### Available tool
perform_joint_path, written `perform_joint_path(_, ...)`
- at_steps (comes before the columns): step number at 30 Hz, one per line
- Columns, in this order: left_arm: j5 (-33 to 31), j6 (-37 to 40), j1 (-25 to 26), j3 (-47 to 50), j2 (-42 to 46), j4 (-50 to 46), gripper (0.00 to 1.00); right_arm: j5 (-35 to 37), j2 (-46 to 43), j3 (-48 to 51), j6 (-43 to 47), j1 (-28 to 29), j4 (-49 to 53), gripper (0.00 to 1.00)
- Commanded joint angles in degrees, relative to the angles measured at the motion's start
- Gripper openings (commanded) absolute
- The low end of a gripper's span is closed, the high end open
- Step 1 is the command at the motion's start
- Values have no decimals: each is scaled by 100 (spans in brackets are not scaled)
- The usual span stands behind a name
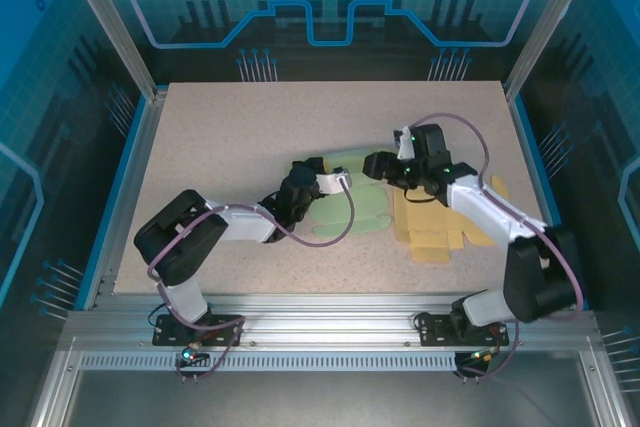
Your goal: Fold the paper box
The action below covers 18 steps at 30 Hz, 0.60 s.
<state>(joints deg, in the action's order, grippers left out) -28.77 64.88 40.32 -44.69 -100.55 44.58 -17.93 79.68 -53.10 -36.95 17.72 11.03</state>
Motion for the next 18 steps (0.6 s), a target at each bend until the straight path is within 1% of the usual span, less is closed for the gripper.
perform_joint_path(1,-20,-203,42,93,481,-115,0,241,-479,515,373,-90,3,64)
perform_joint_path(3,58,-378,42,100,684,-390,0,291,-718,798,485,-139,-143,64)
perform_joint_path(5,178,-566,41,113,916,-644,0,284,-891,1055,554,-194,-343,62)
perform_joint_path(9,409,-811,43,199,1335,-1023,0,294,-1015,1370,701,-352,-621,59)
perform_joint_path(13,434,-962,56,221,1571,-1386,0,241,-954,1563,715,-515,-1089,58)
perform_joint_path(18,571,-1102,121,175,1799,-1788,0,72,-610,1556,707,-675,-1639,58)
